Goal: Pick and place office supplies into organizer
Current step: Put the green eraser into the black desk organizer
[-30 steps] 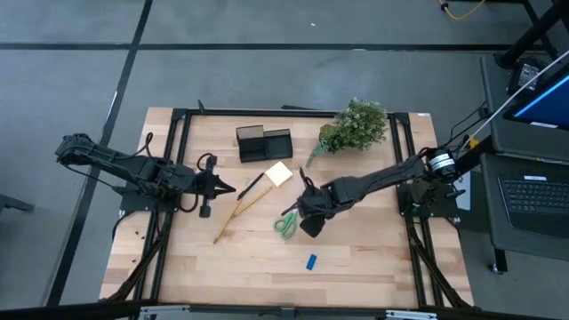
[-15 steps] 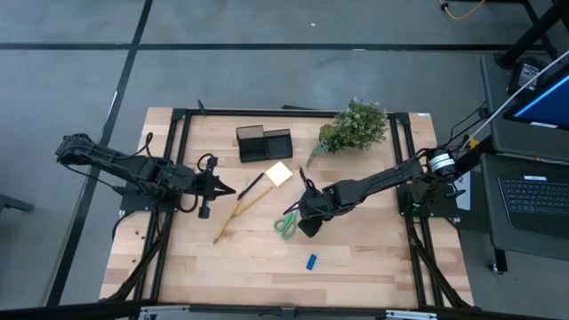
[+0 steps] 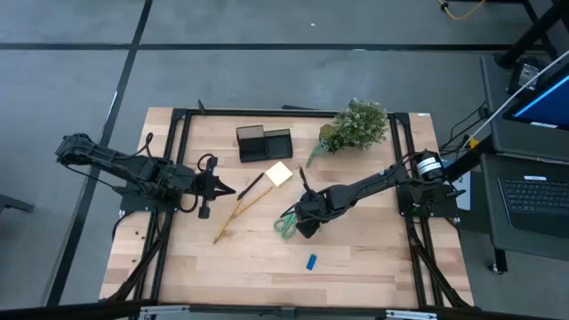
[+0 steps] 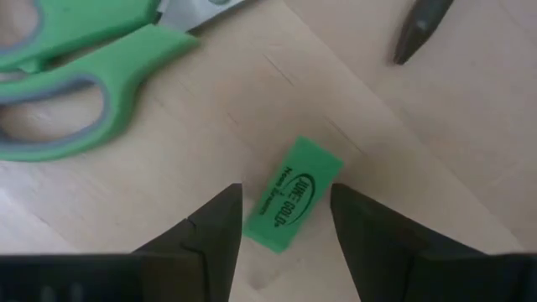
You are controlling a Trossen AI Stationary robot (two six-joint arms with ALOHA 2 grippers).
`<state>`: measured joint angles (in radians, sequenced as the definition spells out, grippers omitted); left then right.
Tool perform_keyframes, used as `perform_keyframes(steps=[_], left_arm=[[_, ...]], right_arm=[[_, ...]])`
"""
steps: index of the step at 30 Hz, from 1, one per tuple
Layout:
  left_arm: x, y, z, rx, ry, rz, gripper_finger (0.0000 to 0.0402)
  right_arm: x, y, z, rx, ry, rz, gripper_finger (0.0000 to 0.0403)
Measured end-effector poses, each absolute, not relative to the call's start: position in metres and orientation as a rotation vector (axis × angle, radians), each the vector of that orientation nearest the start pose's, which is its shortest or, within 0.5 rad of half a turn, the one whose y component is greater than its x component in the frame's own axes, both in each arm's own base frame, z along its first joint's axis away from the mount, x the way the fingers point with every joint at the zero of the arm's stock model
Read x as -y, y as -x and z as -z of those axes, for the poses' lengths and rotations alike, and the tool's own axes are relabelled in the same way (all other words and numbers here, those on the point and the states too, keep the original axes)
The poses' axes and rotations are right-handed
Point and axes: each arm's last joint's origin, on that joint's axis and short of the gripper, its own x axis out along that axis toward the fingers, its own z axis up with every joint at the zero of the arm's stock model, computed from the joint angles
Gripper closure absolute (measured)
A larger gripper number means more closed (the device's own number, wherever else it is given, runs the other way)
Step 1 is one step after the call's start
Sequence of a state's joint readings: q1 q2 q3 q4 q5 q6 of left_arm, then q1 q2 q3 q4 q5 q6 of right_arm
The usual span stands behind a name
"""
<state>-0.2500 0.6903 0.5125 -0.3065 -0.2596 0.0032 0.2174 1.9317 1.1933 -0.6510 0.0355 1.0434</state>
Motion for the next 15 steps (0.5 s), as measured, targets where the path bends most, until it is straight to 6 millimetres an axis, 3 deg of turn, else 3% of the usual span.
perform_keyframes(steps=[15], left_arm=[[0.0305,-0.1498,-0.2424,-0.473,-0.127,-0.009,0.0399]], right_arm=[[-0.0750,-0.3446,-0.1341,-1.299,-0.713,0.589,0.0216]])
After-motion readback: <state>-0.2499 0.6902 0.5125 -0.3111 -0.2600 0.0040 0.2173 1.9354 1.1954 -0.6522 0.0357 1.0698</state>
